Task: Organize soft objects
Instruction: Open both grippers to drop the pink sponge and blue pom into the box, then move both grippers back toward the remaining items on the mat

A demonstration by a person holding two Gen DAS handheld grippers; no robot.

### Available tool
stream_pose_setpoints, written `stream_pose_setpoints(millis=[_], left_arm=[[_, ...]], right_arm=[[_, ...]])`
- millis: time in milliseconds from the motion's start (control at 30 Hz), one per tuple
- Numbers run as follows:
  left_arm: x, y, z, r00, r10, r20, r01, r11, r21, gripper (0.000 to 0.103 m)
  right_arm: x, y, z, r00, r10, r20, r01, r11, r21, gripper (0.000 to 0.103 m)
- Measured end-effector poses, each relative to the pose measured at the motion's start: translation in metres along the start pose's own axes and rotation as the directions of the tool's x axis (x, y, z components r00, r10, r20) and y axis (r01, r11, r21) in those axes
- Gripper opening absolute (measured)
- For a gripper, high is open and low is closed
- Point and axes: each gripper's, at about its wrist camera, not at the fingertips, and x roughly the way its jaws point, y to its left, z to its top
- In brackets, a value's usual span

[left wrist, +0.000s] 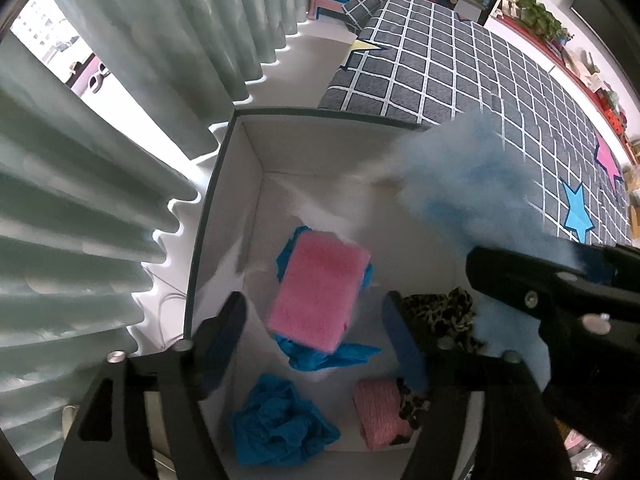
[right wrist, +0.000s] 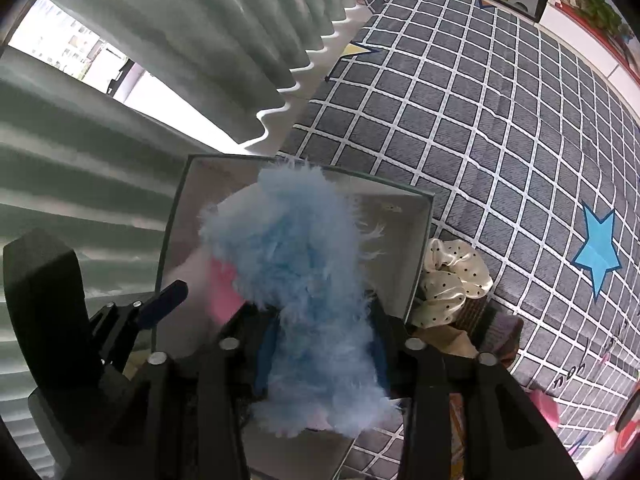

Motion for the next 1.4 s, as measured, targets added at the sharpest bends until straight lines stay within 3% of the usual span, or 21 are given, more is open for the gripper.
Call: stream_pose_setpoints(millis=[67,100,167,233,267,300,400,1033,1400], left_arm=[[0.000,-0.001,-0.001,1.000,0.003,-0.003,-0.003,1.000,0.007,0.080],[0.000,0.000,-0.002,1.000,-0.010,-0.007,0.010,1.000,0.004,0.081],[0.000,0.002,-0.003,0.999,-0.032,-0.009,0.032,0.999,-0.005,0.085],[-0.001,0.002,-0.004,0.999,-0.040,-0.004,0.040,0.999,-0.009,0.094],[-0.002,0.004,-0.004,0.999,-0.045,0.008,0.046,0.999,-0.022,0.098],[-0.003,0.006,-0.004,0.999,-0.050,0.018,0.050,0.998,-0.035,0.102],[-0.005,0.010,-0.003,0.998,-0.057,0.040,0.059,0.996,-0.060,0.103],[-0.033,-0.002,-0.016,0.996,-0.066,0.063,0.069,0.997,-0.041,0.103],[-0.059,-0.030,-0.017,0.992,-0.092,0.086,0.089,0.995,0.043,0.103]], right_arm=[[-0.001,0.001,-0.001,1.000,0.007,0.000,-0.007,1.000,-0.002,0.047],[-0.001,0.001,-0.001,1.000,0.008,0.001,-0.008,1.000,-0.002,0.056],[-0.003,0.001,-0.003,1.000,-0.007,0.007,0.007,1.000,-0.003,0.063],[-0.004,0.001,-0.004,1.000,-0.004,0.012,0.004,1.000,0.001,0.063],[-0.005,0.001,-0.004,1.000,-0.008,0.013,0.008,1.000,0.004,0.069],[-0.006,0.001,-0.004,1.000,-0.026,0.014,0.026,1.000,0.006,0.082],[-0.009,-0.002,-0.005,0.997,-0.070,0.030,0.070,0.998,0.008,0.102],[-0.046,-0.005,-0.021,0.994,-0.056,0.097,0.054,0.998,0.022,0.102],[-0.086,-0.041,-0.036,0.986,-0.035,0.160,0.017,0.994,0.112,0.102]])
